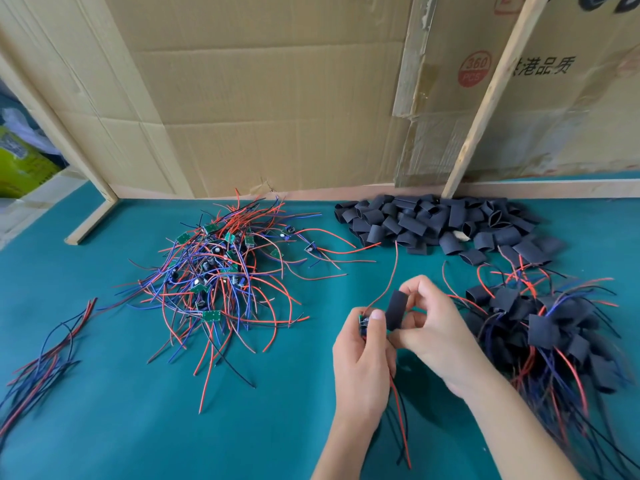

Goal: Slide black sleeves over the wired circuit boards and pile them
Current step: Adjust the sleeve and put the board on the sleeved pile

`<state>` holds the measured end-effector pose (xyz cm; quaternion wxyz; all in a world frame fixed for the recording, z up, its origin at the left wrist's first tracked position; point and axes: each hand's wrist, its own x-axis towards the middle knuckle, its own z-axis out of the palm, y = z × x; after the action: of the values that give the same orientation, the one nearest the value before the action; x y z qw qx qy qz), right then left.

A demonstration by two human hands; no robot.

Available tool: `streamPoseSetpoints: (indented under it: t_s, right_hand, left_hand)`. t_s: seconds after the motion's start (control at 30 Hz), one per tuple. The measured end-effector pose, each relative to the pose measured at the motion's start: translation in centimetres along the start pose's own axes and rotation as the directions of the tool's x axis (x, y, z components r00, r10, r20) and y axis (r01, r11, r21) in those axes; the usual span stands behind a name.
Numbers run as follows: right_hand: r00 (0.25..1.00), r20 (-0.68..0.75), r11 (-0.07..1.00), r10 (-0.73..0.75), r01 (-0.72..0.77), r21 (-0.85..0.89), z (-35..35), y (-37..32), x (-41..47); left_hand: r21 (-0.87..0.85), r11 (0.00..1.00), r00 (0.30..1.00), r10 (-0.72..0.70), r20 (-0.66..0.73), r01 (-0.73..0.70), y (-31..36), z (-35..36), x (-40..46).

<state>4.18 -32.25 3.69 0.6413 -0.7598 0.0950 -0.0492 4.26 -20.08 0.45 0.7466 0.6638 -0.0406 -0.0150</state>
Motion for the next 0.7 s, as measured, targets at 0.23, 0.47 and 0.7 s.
streamPoseSetpoints:
  t_s: [0.23,0.47,0.7]
  right_hand:
    - [0.957,0.290,0.987,-0.014,-0.033,0.157,-2.4,-0.1,-0.3]
    - [0.950,0.309,0.979,-0.050,-0.015,0.205,-2.3,-0.6,-0.3]
    - [0.987,-0.160,0.958,0.007,0.039,0.284,-1.9,0.1,0.4]
  left_hand:
    - [-0.010,1.000,1.000,0.003,0.007,-0.003,0.2,0.2,0.0]
    - [-0.021,1.000,0.999,0.016,0.031,-0.015,-0.3,0.1,0.1]
    - [0.022,1.000,1.000,0.013,0.018,-0.013,0.0,0.3,0.0]
